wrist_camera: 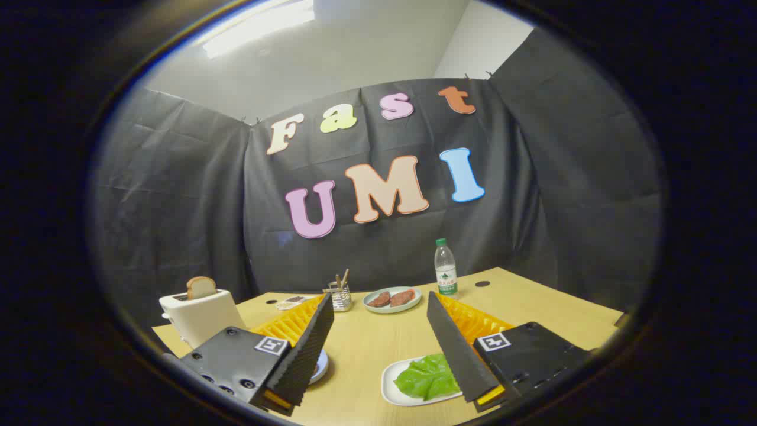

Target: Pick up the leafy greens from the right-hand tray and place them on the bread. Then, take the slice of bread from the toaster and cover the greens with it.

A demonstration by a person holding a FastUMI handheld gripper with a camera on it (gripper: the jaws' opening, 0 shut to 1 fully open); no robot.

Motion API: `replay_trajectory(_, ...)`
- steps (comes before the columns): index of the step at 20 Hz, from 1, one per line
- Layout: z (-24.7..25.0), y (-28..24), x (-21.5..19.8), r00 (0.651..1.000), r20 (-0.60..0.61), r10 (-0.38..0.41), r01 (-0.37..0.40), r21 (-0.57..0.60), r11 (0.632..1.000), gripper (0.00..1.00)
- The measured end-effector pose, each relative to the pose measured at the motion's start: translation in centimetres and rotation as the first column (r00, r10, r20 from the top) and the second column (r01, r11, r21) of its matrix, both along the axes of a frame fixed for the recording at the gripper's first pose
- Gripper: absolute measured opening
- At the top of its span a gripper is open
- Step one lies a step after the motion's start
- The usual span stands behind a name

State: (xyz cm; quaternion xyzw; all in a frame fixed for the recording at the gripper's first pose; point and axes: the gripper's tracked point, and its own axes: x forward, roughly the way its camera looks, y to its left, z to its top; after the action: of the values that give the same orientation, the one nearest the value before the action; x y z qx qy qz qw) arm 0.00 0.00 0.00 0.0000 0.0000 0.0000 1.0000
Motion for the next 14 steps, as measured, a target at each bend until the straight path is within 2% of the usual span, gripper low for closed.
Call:
replay_trajectory(6, -0.6, 0.7, 0.0, 1.0, -0.014, 0.026, -0.026, -0.016, 1.0, 0.99)
replay_trajectory(14, -0.7, -1.0, -0.3, 1.0, -0.019, -0.005, 0.005, -0.015, 1.0, 0.99)
